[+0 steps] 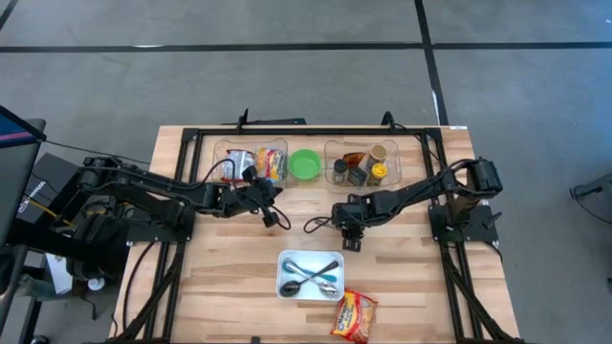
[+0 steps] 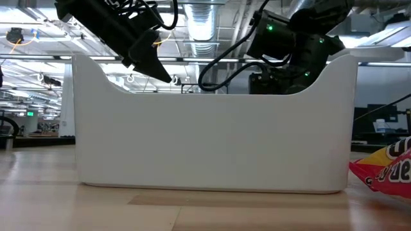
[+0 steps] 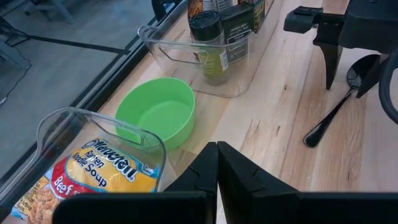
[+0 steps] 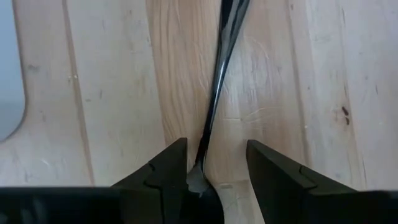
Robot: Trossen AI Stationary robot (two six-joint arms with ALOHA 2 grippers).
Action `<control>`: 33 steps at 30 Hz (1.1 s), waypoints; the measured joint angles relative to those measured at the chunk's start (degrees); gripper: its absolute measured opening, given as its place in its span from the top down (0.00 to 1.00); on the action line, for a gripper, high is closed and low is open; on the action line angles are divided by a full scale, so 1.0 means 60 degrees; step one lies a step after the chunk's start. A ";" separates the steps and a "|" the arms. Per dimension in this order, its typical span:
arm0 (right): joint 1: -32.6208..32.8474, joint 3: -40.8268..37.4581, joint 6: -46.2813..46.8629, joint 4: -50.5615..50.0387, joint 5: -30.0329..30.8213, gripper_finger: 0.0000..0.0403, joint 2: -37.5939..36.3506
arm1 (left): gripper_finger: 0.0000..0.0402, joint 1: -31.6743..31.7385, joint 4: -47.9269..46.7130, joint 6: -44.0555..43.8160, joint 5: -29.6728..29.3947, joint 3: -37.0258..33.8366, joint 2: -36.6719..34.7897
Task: Pick & Place Food Item
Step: Put the black spoon into the white bin
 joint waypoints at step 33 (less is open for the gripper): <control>0.0062 0.0047 -0.0328 0.0433 0.0453 0.61 0.0433 | 0.99 -0.0001 0.0018 -0.0023 0.0004 0.0000 0.0003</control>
